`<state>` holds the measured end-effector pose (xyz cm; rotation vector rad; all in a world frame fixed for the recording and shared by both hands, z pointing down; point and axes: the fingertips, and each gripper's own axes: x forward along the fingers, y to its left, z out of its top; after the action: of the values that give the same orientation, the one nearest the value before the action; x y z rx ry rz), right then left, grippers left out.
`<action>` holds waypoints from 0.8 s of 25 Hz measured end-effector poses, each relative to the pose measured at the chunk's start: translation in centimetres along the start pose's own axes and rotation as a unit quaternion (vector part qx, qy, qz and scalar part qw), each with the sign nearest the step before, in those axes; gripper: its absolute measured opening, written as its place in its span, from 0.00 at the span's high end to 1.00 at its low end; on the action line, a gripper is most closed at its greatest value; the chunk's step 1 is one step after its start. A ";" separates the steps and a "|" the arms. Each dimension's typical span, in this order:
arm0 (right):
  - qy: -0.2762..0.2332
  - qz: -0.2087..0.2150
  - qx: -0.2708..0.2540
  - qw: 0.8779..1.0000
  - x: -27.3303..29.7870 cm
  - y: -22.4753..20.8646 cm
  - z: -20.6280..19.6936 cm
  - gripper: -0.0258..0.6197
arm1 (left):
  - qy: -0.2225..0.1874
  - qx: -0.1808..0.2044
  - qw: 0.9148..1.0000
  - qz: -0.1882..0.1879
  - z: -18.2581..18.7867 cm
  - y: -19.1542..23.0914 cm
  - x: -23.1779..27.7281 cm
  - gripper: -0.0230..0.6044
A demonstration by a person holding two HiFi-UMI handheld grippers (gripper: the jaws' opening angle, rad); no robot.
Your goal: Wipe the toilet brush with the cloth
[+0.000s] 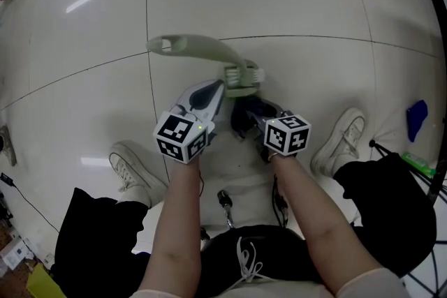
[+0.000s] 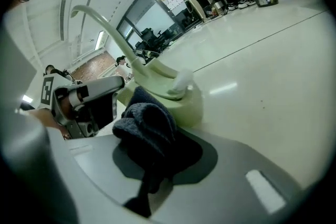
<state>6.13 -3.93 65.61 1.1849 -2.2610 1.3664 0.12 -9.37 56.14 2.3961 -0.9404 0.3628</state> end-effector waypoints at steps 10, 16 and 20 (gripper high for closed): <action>-0.040 -0.106 0.097 0.989 -4.8 -8.7 3.3 0.86 | -0.008 -0.007 1.000 0.001 0.9 -1.3 1.1 0.95; -0.030 -0.056 0.078 0.995 -1.8 -8.6 9.4 0.86 | -0.001 -0.002 1.000 0.025 1.6 -1.1 1.6 0.95; 0.034 0.018 0.066 0.997 1.9 -6.5 10.4 0.86 | 0.010 0.005 0.999 0.037 1.0 -0.7 1.8 0.95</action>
<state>11.77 -14.97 65.23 1.1236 -2.1841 1.5662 2.00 -10.49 55.86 2.3663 -1.0228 0.4190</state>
